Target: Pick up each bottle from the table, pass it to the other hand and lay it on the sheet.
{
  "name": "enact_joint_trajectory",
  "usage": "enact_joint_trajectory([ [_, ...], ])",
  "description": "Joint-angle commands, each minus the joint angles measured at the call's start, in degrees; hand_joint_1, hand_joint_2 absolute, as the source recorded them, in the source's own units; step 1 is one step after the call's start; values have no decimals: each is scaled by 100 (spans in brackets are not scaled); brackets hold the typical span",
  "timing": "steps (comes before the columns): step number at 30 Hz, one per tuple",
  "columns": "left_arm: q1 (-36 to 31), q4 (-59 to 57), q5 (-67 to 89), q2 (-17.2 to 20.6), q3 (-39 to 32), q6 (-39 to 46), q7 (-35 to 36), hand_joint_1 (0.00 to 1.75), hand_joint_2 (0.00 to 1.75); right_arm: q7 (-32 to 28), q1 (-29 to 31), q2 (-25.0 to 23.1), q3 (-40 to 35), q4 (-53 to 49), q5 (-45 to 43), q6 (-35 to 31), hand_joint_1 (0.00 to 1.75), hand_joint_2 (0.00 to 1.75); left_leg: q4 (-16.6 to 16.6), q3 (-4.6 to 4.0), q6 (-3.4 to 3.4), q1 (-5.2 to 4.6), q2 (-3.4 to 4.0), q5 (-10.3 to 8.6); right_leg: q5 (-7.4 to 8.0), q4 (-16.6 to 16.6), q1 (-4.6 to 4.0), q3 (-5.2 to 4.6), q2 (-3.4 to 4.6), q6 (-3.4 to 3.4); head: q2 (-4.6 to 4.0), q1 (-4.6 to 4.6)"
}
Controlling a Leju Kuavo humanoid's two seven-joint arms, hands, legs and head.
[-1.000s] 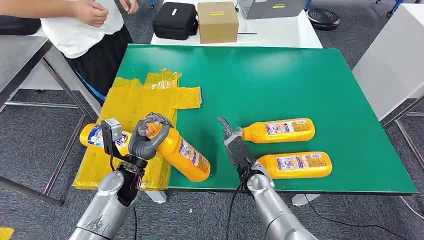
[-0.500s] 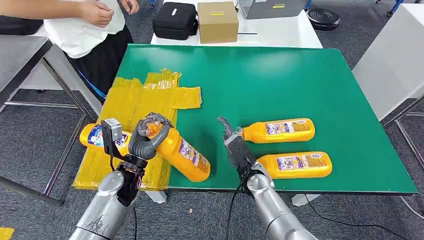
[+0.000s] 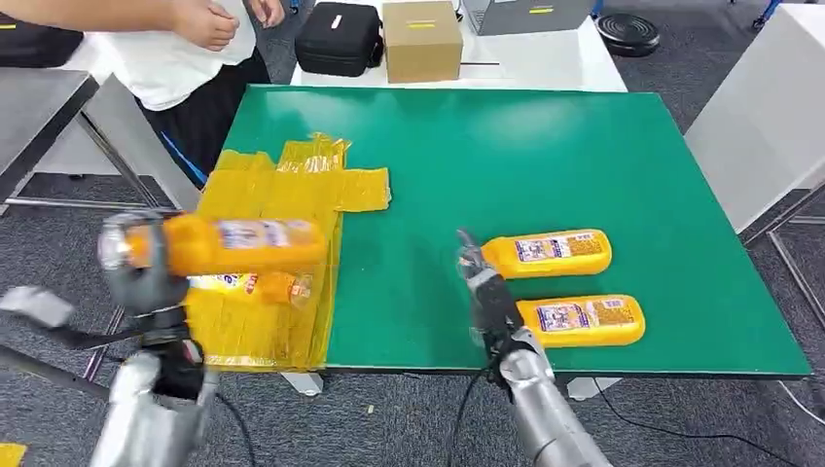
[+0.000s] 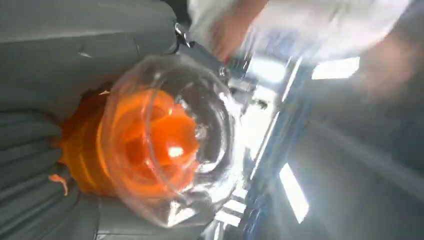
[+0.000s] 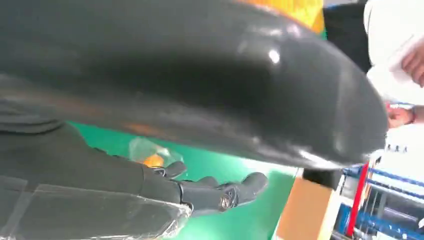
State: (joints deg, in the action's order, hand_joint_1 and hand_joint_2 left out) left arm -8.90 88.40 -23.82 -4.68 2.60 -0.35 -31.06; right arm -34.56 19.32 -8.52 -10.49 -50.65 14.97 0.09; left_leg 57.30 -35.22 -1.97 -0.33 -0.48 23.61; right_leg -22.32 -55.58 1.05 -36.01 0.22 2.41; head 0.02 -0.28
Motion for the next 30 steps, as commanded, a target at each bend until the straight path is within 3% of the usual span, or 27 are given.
enact_joint_trajectory([
  [1, 227, 663, 121, -81, -612, -18, -12, 175, 175, 41, 23, 74, 158, -221, 14, 50, 0, 0, 2, 8, 6, 10, 8, 7, -4, 2, -10, 12, 3, -6, 0, 2],
  [22, 172, 531, 118, 10, -556, -2, -152, 175, 175, -44, 129, 82, 178, 9, 37, 35, 0, 0, 0, 10, 6, 6, 2, 3, -1, 2, -6, 15, -4, -7, 0, 2],
  [30, 36, 656, 1288, 210, -637, 852, -425, 175, 175, -57, -1, 147, 258, -233, 39, 38, 0, 0, 1, 17, 10, 9, -3, 7, -6, 0, -9, 22, -10, -10, 0, 2],
])
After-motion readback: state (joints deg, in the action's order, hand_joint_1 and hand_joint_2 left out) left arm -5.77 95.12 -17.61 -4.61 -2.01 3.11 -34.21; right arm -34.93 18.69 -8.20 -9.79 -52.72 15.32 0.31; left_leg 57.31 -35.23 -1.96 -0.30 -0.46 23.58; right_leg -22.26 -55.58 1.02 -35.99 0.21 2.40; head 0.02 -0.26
